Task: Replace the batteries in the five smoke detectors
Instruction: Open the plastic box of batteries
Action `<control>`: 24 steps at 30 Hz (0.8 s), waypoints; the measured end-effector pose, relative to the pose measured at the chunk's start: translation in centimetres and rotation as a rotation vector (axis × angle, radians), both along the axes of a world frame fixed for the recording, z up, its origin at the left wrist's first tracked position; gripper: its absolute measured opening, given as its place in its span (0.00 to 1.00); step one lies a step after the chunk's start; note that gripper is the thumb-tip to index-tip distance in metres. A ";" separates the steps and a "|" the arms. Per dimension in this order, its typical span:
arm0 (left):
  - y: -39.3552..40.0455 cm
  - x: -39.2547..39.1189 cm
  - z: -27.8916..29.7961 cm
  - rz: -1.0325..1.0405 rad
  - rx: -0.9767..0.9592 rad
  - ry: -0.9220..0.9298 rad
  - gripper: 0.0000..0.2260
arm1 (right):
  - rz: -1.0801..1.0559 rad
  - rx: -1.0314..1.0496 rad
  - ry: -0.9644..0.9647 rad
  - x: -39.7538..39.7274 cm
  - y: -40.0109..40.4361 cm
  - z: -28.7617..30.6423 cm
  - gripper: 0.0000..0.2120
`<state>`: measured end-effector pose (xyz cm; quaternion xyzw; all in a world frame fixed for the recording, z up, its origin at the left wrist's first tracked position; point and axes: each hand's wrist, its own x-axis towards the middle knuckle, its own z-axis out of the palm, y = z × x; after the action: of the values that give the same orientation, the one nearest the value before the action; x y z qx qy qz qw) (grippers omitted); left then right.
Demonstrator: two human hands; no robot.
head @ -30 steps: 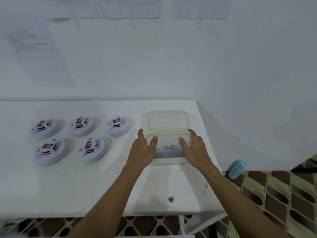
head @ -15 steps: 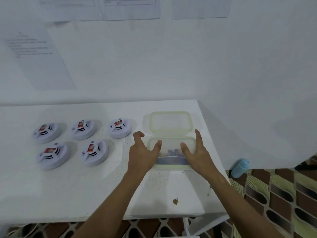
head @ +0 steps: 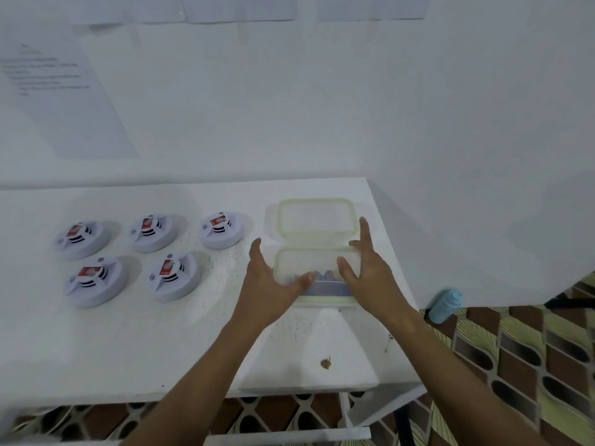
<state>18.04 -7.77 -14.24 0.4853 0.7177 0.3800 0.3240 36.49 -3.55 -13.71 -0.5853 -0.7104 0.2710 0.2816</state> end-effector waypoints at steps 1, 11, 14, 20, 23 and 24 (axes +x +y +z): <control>-0.8 0.2 -0.2 0.015 -0.012 -0.020 0.54 | -0.007 0.006 0.000 0.0 -0.4 -0.1 0.38; -2.4 2.1 -0.5 0.135 0.003 -0.088 0.38 | 0.068 -0.268 0.164 0.4 -3.6 0.2 0.42; -2.7 2.6 -1.1 0.112 0.047 -0.137 0.39 | 0.010 -0.256 0.275 -0.9 -3.5 0.0 0.37; -2.4 2.8 -0.8 0.114 0.003 -0.214 0.36 | 0.010 -0.326 0.396 -1.0 -3.5 -0.3 0.40; -2.3 3.0 -0.9 0.149 -0.007 -0.249 0.31 | 0.022 -0.328 0.376 -1.0 -3.4 -0.3 0.41; -2.2 3.1 -1.0 0.162 -0.007 -0.259 0.30 | 0.020 -0.320 0.362 -1.0 -3.3 -0.4 0.42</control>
<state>21.15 -10.00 -15.21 0.3713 0.7080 0.4619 0.3840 35.49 -6.80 -14.14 -0.5574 -0.6020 0.4835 0.3053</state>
